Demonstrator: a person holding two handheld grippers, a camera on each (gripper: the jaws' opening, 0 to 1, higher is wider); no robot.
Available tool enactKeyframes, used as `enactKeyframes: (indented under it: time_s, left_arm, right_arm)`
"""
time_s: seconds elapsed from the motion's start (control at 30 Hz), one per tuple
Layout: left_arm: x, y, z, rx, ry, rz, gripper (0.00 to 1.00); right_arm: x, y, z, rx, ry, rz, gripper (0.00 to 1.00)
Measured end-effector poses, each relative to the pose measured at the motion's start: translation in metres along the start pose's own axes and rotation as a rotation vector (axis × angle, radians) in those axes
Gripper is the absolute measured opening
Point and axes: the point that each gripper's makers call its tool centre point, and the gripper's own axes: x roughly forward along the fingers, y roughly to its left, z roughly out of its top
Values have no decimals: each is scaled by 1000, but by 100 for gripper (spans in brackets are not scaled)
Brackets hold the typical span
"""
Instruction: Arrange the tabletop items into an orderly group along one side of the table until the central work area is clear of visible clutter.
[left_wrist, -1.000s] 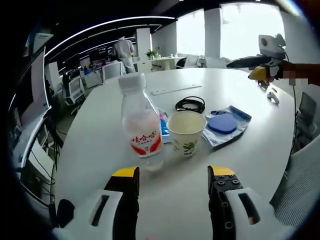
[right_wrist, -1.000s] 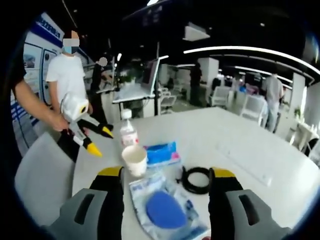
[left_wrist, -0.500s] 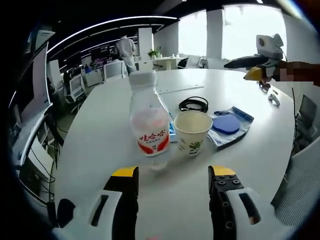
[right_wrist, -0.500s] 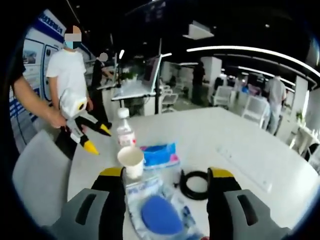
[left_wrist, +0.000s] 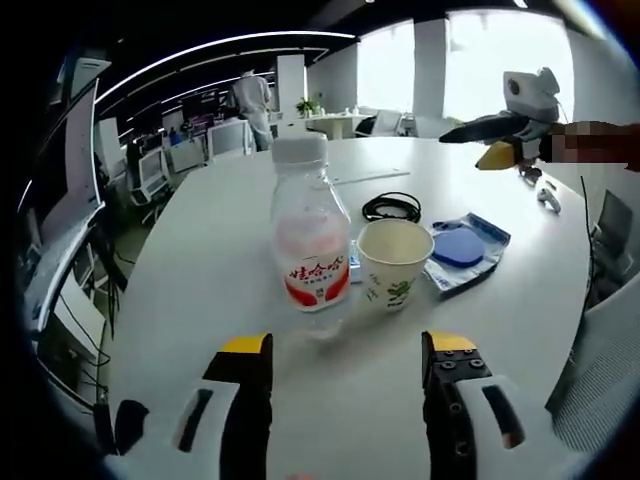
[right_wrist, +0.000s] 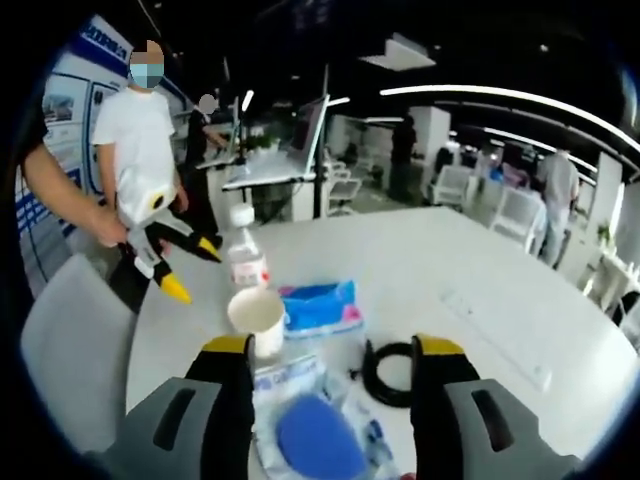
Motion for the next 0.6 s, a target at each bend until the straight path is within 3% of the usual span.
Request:
enactKeyframes:
  time_s: [0.6]
  left_arm:
    - [6, 22, -9, 19, 25, 6, 54]
  right_arm:
    - [26, -13, 2, -3, 16, -15, 50]
